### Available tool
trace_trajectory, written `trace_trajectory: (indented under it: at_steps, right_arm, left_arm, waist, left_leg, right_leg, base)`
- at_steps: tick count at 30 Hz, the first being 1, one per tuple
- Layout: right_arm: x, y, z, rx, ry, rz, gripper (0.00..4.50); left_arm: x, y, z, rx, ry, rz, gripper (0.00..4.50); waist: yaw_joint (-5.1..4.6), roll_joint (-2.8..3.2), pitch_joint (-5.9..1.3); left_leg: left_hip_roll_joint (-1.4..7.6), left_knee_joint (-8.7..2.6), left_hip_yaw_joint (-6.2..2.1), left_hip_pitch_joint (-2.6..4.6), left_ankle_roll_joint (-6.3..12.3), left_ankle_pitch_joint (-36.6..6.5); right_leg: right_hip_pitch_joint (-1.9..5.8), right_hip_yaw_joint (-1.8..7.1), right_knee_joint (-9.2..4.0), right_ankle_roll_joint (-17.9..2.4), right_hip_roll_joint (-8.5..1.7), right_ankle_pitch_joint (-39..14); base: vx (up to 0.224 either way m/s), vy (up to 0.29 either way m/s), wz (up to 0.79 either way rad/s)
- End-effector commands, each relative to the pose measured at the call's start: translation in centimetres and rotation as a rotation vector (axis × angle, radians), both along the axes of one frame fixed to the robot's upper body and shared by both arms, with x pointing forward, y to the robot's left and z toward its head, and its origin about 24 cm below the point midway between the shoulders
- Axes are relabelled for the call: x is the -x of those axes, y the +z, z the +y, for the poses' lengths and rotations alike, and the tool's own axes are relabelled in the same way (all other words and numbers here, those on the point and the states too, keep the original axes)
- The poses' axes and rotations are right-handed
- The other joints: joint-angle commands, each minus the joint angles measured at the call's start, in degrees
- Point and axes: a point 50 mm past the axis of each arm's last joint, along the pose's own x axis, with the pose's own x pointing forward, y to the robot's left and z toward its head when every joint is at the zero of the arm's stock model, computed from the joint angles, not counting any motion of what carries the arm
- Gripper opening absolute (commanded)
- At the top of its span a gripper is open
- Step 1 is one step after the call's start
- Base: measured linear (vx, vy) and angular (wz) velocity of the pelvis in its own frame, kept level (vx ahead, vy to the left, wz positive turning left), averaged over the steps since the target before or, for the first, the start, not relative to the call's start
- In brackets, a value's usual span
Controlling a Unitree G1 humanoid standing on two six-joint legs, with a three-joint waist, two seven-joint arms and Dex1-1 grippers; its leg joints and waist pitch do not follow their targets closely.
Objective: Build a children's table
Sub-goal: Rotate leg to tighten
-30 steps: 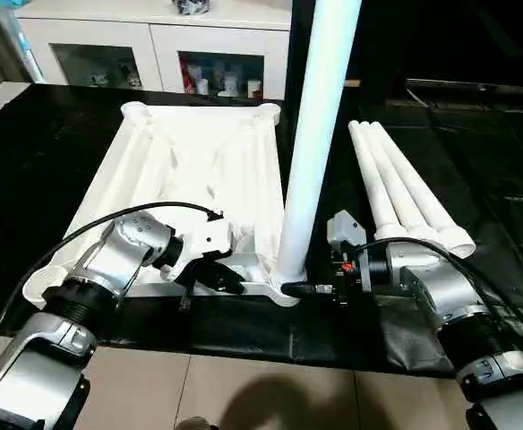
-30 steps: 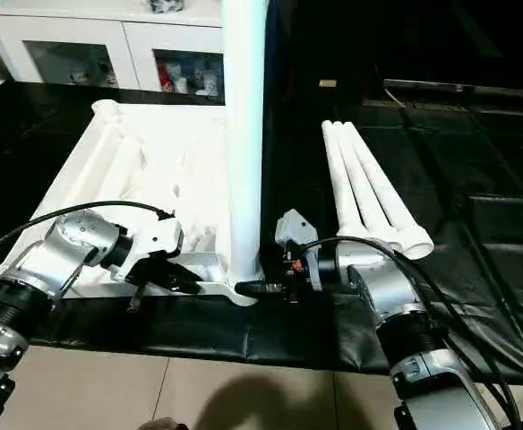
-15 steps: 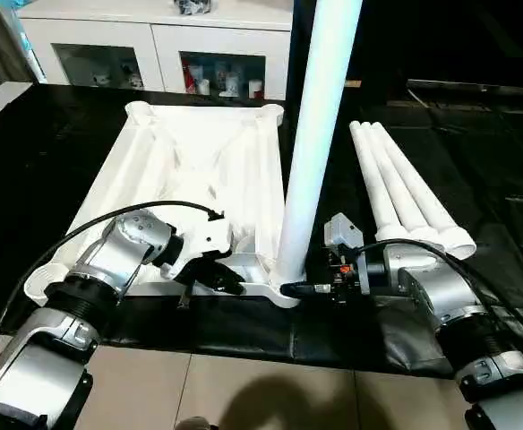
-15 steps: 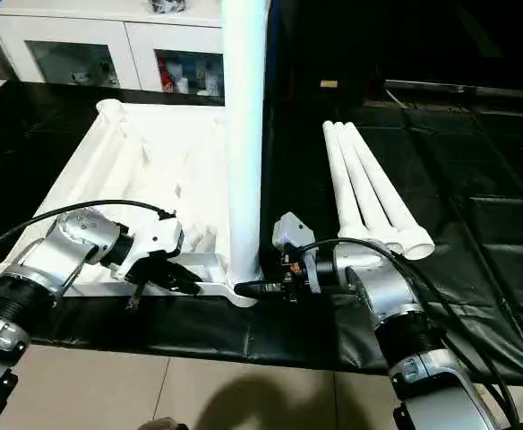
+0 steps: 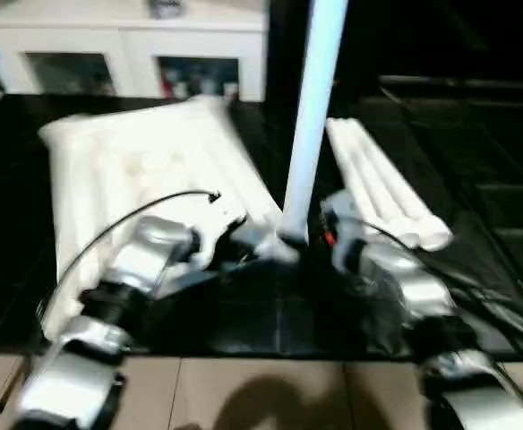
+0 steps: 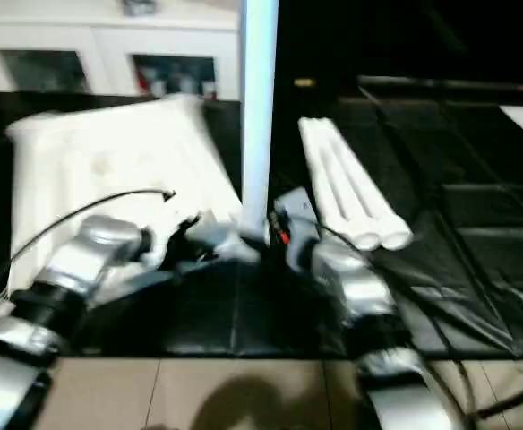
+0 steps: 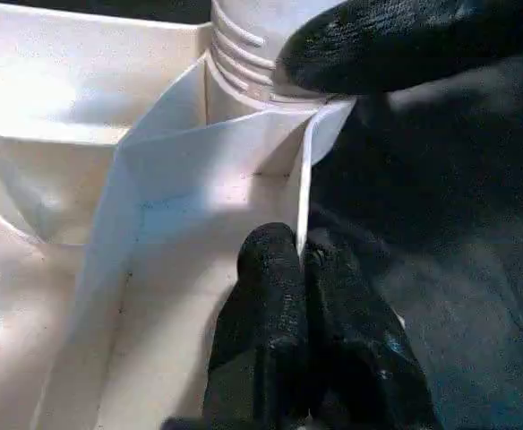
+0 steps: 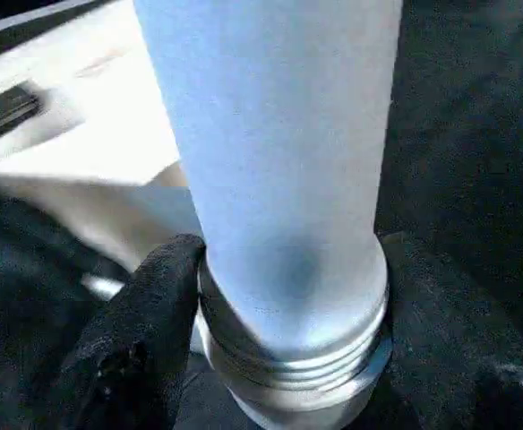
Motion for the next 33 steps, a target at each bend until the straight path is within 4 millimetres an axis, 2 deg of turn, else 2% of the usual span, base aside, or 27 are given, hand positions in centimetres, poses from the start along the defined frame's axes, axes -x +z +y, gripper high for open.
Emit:
trace_trajectory:
  at_steps: [1, 6, 7, 8, 12, 14, 16, 17, 18, 22, 23, 24, 25, 27, 30, 31, 32, 33]
  right_arm:
    - [0.3, -1.2, 2.8, 0.006, -0.012, 0.078, 2.74]
    - [-0.2, -0.9, 3.5, -0.002, -0.079, 0.068, 2.74]
    - [-0.3, -0.9, 3.5, -0.011, -0.095, 0.065, 3.09]
    - [-0.3, -0.9, 3.3, -0.017, -0.113, 0.064, 3.44]
    - [-0.6, -0.6, 2.1, -0.023, -0.174, 0.016, 3.64]
    - [-0.7, -0.6, 1.6, -0.007, -0.181, 0.000, 3.87]
    - [-0.6, -0.7, 0.9, -0.006, -0.203, -0.001, 3.91]
    - [-0.6, -0.7, 0.9, -0.006, -0.203, -0.001, 4.15]
    - [-0.5, -0.6, 0.5, -0.012, -0.209, -0.011, 4.23]
    - [0.4, 0.6, -1.2, -0.119, -0.216, -0.094, 4.41]
    - [0.5, 0.7, -1.6, -0.120, -0.233, -0.106, 4.41]
    - [0.7, 0.9, -1.9, -0.128, -0.239, -0.123, 4.50]
    - [0.9, 1.0, -2.1, -0.133, -0.242, -0.134, 4.50]
    - [1.1, 1.1, -2.3, -0.136, -0.253, -0.144, 4.50]
    - [1.7, 1.0, -3.0, -0.141, -0.291, -0.134, 4.50]
    - [1.8, 1.0, -3.1, -0.137, -0.293, -0.134, 4.50]
    - [2.2, 0.9, -3.1, -0.135, -0.269, -0.123, 4.50]
    - [2.5, 0.8, -3.1, -0.134, -0.249, -0.116, 4.50]
  left_arm:
    - [-0.8, 1.8, -2.3, 0.089, 0.102, -0.082, 0.00]
    - [-0.8, 2.0, -3.8, 0.103, 0.189, -0.093, 0.00]
    - [-0.7, 2.0, -3.9, 0.100, 0.185, -0.095, 0.00]
    - [-0.7, 2.0, -3.9, 0.092, 0.172, -0.104, 0.00]
    - [-0.5, 1.9, -3.8, 0.076, 0.117, -0.131, 0.00]
    - [-0.5, 1.8, -3.7, 0.072, 0.111, -0.129, 0.00]
    - [-0.5, 1.7, -3.6, 0.057, 0.107, -0.142, 0.00]
    - [-0.5, 1.7, -3.6, 0.057, 0.107, -0.142, 0.00]
    - [-0.5, 1.6, -3.4, 0.052, 0.108, -0.143, 0.00]
    - [-1.1, 1.3, -2.7, 0.025, 0.115, -0.166, 0.00]
    - [-1.3, 1.3, -2.6, 0.025, 0.126, -0.170, 0.00]
    - [-1.4, 1.3, -2.5, 0.034, 0.138, -0.167, 0.43]
    - [-1.5, 1.2, -2.4, 0.043, 0.145, -0.163, 0.54]
    - [-1.6, 1.3, -2.4, 0.072, 0.156, -0.162, 0.56]
    - [-1.8, 1.4, -2.1, 0.128, 0.189, -0.165, 0.77]
    - [-1.9, 1.4, -2.0, 0.133, 0.200, -0.172, 0.89]
    - [-2.1, 1.8, -1.7, 0.153, 0.222, -0.196, 0.96]
    - [-2.3, 2.1, -1.5, 0.166, 0.237, -0.213, 0.96]
  waist:
    - [0.33, -0.18, -4.06]
    - [0.40, -0.28, -4.12]
    - [0.39, -0.46, -4.16]
    - [0.41, -0.33, -4.15]
    - [0.46, -0.05, -4.16]
    - [0.46, 0.02, -4.28]
    - [0.61, -0.01, -4.33]
    - [0.62, -0.05, -4.30]
    - [0.72, 0.25, -4.31]
    - [0.91, 0.14, -4.31]
    - [0.86, 0.12, -4.29]
    - [0.85, 0.01, -4.16]
    - [0.77, -0.04, -4.08]
    - [0.81, -0.29, -4.02]
    - [0.86, -0.31, -3.90]
    - [0.71, -1.15, -3.85]
    - [0.90, -0.75, -3.86]
    - [0.95, -0.68, -3.91]
  left_leg:
    - [0.65, -3.58, -0.15, 0.29, 0.65, -11.3]
    - [0.66, -3.48, -0.02, 0.29, 1.37, -10.8]
    - [0.68, -3.49, 0.01, 0.14, 1.83, -10.3]
    - [0.61, -3.48, 0.00, 0.10, 2.12, -10.0]
    - [0.65, -3.48, 0.01, 0.13, 2.39, -10.0]
    - [0.70, -3.46, -0.01, 0.14, 2.11, -9.9]
    - [0.73, -3.38, 0.05, 0.17, 2.37, -9.4]
    - [0.72, -3.38, 0.07, 0.12, 2.44, -9.3]
    - [0.70, -3.36, 0.04, 0.16, 2.40, -9.2]
    - [0.67, -3.40, 0.03, 0.11, 2.89, -9.7]
    - [0.72, -3.46, -0.01, 0.16, 2.83, -10.1]
    - [0.66, -3.54, 0.02, 0.15, 2.71, -10.5]
    - [0.57, -3.61, 0.00, 0.17, 2.11, -11.6]
    - [0.59, -3.59, 0.02, 0.27, 1.79, -12.2]
    - [0.62, -3.63, 0.05, 0.35, 1.75, -12.7]
    - [0.56, -3.72, 0.08, 0.11, 1.95, -12.5]
    - [0.65, -3.75, -0.01, 0.19, 2.01, -12.2]
    - [0.70, -3.72, -0.04, 0.16, 2.04, -11.9]
  right_leg:
    - [2.98, 1.98, -4.48, -12.2, -3.86, -13.3]
    - [3.10, 1.95, -4.42, -12.7, -3.80, -11.0]
    - [3.23, 2.01, -4.33, -12.7, -3.86, -10.1]
    - [3.24, 1.97, -4.32, -12.6, -3.84, -9.9]
    - [3.12, 2.00, -4.39, -12.5, -3.87, -9.5]
    - [3.19, 1.99, -4.18, -12.8, -3.76, -8.2]
    - [3.22, 2.03, -4.02, -13.2, -3.76, -6.4]
    - [3.22, 2.04, -3.98, -13.3, -3.74, -6.1]
    - [3.25, 2.04, -3.95, -13.3, -3.72, -5.9]
    - [3.43, 2.10, -4.10, -12.3, -3.66, -5.4]
    - [3.31, 2.04, -4.16, -12.3, -3.65, -6.0]
    - [3.26, 2.01, -4.37, -12.1, -3.57, -6.9]
    - [3.28, 2.01, -4.58, -11.4, -3.67, -9.8]
    - [3.15, 2.06, -4.84, -11.0, -3.81, -12.3]
    - [2.92, 2.14, -5.01, -10.5, -3.82, -14.0]
    - [3.06, 2.06, -5.07, -10.1, -3.67, -14.3]
    - [2.96, 2.05, -5.01, -9.9, -3.72, -14.6]
    - [2.96, 2.10, -4.90, -9.9, -3.70, -13.5]
  base:
    - [0.000, 0.000, 0.00]
    - [0.000, 0.000, 0.00]
    - [0.000, 0.000, 0.00]
    - [0.000, 0.000, 0.00]
    - [0.000, 0.000, 0.00]
    - [0.000, 0.000, 0.00]
    - [0.000, 0.000, 0.00]
    - [0.000, 0.000, 0.00]
    - [0.000, 0.000, 0.00]
    - [0.000, 0.000, 0.00]
    - [0.000, 0.000, 0.00]
    - [0.000, 0.000, 0.00]
    - [0.000, 0.000, 0.00]
    - [0.000, 0.000, 0.00]
    - [0.000, 0.000, 0.00]
    - [0.000, 0.000, 0.00]
    - [0.000, 0.000, 0.00]
    - [0.000, 0.000, 0.00]
